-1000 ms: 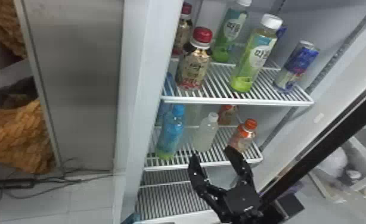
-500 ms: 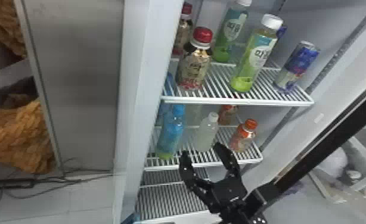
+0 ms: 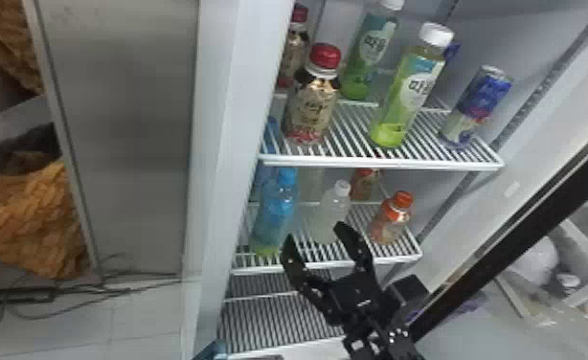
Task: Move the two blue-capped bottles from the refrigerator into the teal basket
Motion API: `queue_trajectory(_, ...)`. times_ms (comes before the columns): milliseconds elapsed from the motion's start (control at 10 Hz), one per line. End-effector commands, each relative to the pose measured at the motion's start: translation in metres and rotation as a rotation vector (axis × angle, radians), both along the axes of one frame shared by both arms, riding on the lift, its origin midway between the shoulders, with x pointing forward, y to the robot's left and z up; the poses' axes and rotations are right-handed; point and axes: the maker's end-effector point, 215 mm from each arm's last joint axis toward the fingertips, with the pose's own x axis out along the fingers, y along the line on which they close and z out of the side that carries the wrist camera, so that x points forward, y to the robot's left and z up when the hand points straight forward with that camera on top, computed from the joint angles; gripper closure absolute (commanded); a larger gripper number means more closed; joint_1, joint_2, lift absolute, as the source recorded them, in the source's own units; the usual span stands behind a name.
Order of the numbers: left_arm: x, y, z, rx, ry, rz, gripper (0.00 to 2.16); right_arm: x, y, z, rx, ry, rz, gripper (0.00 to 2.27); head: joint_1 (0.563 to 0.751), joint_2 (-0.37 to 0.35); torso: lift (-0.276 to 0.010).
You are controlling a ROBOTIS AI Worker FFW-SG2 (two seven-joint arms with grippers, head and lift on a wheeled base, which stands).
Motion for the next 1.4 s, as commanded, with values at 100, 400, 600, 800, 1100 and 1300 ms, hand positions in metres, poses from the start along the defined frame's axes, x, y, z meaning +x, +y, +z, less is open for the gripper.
queue_trajectory(100,0.002,-0.001,0.001,-0.001,-0.007,-0.004,1.16,0.024,0.011,0.001,0.017,-0.020,0.026,0.13,0.695,-0.350,-0.167)
queue_trajectory(400,0.002,-0.001,0.001,0.002,-0.007,-0.004,1.16,0.037,0.025,0.000,0.021,-0.022,0.054,0.13,0.695,-0.350,-0.167)
queue_trajectory(600,0.001,-0.001,0.001,0.002,-0.007,-0.005,1.16,0.050,0.029,-0.003,0.010,-0.020,0.065,0.13,0.695,-0.350,-0.167)
queue_trajectory(800,0.001,-0.001,0.001,0.002,-0.007,-0.007,1.16,0.059,0.030,-0.005,0.008,-0.019,0.065,0.13,0.695,-0.350,-0.167)
queue_trajectory(1100,0.000,-0.001,0.000,0.001,-0.004,-0.007,1.16,0.075,0.037,-0.001,0.007,-0.026,0.086,0.14,0.695,-0.350,-0.167)
queue_trajectory(1300,0.000,-0.001,0.000,0.001,-0.002,-0.007,1.16,0.081,0.043,0.004,0.009,-0.036,0.095,0.28,0.695,-0.350,-0.167)
